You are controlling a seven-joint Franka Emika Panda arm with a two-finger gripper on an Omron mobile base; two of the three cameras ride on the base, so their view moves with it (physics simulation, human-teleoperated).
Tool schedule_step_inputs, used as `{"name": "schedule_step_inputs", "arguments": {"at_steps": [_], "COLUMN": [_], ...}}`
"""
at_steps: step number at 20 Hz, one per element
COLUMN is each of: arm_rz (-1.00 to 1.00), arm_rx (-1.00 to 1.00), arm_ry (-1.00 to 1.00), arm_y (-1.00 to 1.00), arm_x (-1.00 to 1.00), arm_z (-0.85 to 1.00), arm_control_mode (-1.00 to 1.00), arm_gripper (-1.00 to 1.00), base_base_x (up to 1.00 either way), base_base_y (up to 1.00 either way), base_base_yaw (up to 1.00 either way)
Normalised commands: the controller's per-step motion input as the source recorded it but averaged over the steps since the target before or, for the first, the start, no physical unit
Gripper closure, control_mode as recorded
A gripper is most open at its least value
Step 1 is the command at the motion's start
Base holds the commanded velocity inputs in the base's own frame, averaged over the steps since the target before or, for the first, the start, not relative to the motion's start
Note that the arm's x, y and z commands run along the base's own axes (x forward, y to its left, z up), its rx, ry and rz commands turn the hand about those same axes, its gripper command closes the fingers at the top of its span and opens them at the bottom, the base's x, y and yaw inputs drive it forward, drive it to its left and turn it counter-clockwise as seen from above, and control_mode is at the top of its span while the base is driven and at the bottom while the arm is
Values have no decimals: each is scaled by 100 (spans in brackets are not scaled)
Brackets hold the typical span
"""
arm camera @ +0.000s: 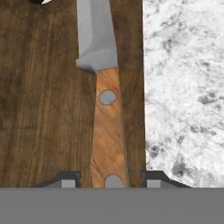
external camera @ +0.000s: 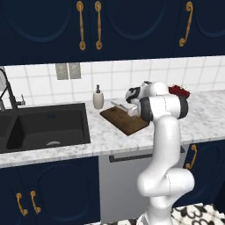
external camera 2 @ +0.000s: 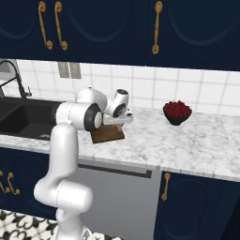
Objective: Pick up the knife from the drawer and place it on the cutting board. Then place the meat from the plate to the cutting board.
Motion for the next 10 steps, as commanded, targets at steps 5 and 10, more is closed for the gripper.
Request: {"name": "schedule_step_inputs", "arguments": {"at_steps": [5, 10], "arm_rz": [0, -1], "arm_rx": [2, 0], "arm_ry": [0, 0], "arm_y": [3, 1], "arm_x": [-39, -36], "arm_z": [14, 83], "arm_control_mode": [-100, -100], "arm_gripper": [-100, -100], "base_base_x": [0, 0], "base_base_y": [0, 0], "base_base_yaw": [0, 0]}}
